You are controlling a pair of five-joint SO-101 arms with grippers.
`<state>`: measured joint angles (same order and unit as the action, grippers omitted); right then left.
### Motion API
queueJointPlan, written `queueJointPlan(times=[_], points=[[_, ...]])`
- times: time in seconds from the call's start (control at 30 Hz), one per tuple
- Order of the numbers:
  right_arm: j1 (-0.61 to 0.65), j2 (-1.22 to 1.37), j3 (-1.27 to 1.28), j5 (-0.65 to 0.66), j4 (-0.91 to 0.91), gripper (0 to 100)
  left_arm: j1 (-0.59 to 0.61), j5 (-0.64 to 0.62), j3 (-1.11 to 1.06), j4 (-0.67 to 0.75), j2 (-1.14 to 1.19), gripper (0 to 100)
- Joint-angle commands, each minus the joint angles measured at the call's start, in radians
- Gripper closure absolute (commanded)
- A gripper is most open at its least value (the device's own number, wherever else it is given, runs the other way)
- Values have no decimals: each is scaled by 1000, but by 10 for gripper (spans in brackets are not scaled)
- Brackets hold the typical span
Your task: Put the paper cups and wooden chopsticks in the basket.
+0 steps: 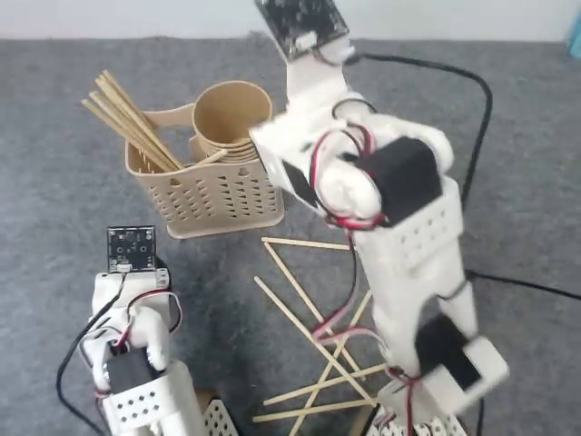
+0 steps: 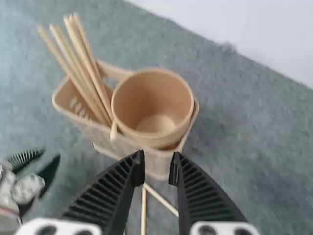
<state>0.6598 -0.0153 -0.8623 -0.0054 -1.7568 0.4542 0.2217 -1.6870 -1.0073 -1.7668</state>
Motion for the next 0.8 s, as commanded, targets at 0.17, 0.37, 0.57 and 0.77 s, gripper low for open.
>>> queueJointPlan(times=[0.17,0.37,0.57,0.77], points=[[-24,-300,577,48,7,894,-5,8,8,29,8,896],[-30,-248,878,51,62,890,-5,8,8,29,8,896],[-33,-101,1094,51,329,893,-5,8,8,29,8,896],[-88,70,1344,43,826,890,-5,8,8,29,8,896]])
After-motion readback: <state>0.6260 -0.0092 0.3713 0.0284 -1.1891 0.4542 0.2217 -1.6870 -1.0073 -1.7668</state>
